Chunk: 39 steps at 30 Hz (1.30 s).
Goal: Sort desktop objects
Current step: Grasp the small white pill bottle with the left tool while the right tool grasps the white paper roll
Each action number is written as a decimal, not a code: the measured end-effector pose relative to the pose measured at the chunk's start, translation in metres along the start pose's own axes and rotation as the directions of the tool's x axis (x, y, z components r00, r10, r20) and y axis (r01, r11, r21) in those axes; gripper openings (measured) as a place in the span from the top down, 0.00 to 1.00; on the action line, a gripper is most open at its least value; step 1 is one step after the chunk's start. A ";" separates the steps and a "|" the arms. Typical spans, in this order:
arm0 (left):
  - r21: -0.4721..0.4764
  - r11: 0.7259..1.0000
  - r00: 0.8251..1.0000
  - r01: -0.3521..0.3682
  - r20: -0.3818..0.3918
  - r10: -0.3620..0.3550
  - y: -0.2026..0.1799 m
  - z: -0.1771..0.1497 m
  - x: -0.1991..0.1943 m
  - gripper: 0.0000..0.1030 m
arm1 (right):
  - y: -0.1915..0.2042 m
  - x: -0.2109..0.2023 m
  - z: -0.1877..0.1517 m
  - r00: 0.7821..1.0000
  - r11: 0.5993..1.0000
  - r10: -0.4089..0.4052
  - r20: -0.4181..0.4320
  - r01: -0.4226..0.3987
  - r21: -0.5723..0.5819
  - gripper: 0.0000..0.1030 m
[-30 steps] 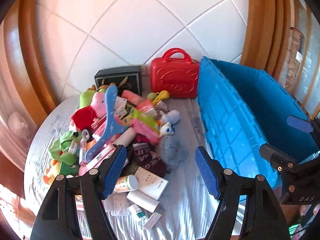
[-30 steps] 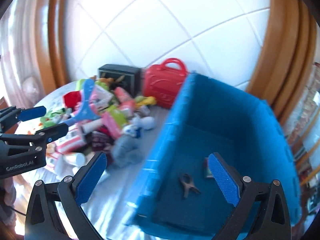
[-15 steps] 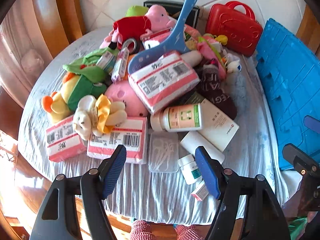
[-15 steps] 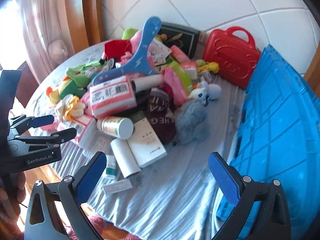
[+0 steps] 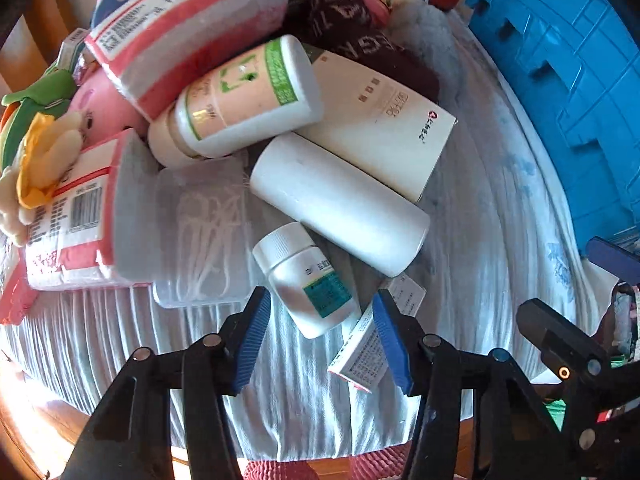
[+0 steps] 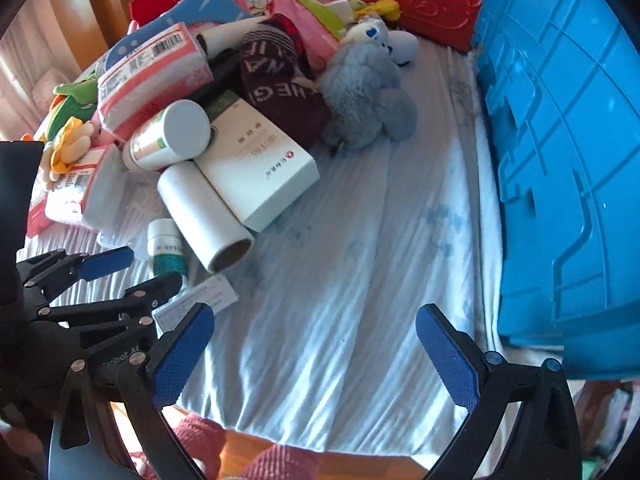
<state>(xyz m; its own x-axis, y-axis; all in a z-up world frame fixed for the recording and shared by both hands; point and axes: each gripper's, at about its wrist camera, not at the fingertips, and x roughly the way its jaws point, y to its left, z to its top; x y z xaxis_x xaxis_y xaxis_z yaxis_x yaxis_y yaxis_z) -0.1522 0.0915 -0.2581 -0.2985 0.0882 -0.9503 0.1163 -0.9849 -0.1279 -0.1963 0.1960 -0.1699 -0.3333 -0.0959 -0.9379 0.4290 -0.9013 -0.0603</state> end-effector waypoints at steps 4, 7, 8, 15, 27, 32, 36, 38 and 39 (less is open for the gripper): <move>0.035 0.999 1.000 -0.024 0.011 0.023 0.004 -0.004 0.009 0.58 | 0.000 0.010 -0.014 0.999 1.000 0.009 -0.036 -0.008 0.029 0.29; 0.037 0.999 1.000 -0.012 0.004 0.011 0.021 -0.009 0.009 0.65 | 0.012 0.020 -0.022 0.996 0.998 0.056 -0.064 -0.054 0.036 0.29; 0.039 0.999 1.000 -0.017 -0.003 0.017 0.025 -0.012 0.010 0.67 | 0.017 0.023 -0.023 0.995 0.997 0.069 -0.068 -0.066 0.034 0.29; 0.093 0.994 0.998 0.056 0.005 -0.057 0.036 -0.018 0.004 0.67 | 0.036 0.027 -0.018 0.994 0.995 0.091 -0.055 -0.089 0.036 0.29; 0.057 0.994 0.996 0.088 -0.007 -0.088 0.026 0.004 0.014 0.67 | 0.035 0.021 0.026 0.995 0.994 0.099 0.017 -0.098 -0.056 0.30; 0.040 0.994 0.995 0.098 -0.016 -0.097 0.024 0.010 0.014 0.67 | 0.051 0.041 0.042 0.986 0.974 0.168 -0.020 -0.169 -0.152 0.35; 0.087 0.996 0.999 0.035 -0.016 -0.033 0.010 0.012 0.014 0.67 | 0.061 0.068 0.049 0.980 0.962 0.178 -0.086 -0.192 -0.195 0.39; 0.097 0.995 1.000 0.011 -0.013 -0.010 0.005 0.013 0.013 0.66 | 0.060 0.079 0.051 0.977 0.962 0.184 -0.108 -0.202 -0.186 0.43; 0.092 0.996 1.000 0.004 -0.014 -0.003 0.003 0.014 0.013 0.66 | 0.059 0.079 0.051 0.976 0.962 0.188 -0.114 -0.206 -0.179 0.43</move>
<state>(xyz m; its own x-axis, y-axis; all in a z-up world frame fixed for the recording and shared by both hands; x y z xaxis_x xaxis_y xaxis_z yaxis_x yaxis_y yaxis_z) -0.1688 0.0877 -0.2665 -0.2851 0.0930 -0.9540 0.0271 -0.9941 -0.1050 -0.2403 0.1141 -0.2304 -0.1490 -0.2148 -0.9652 0.6318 -0.7716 0.0742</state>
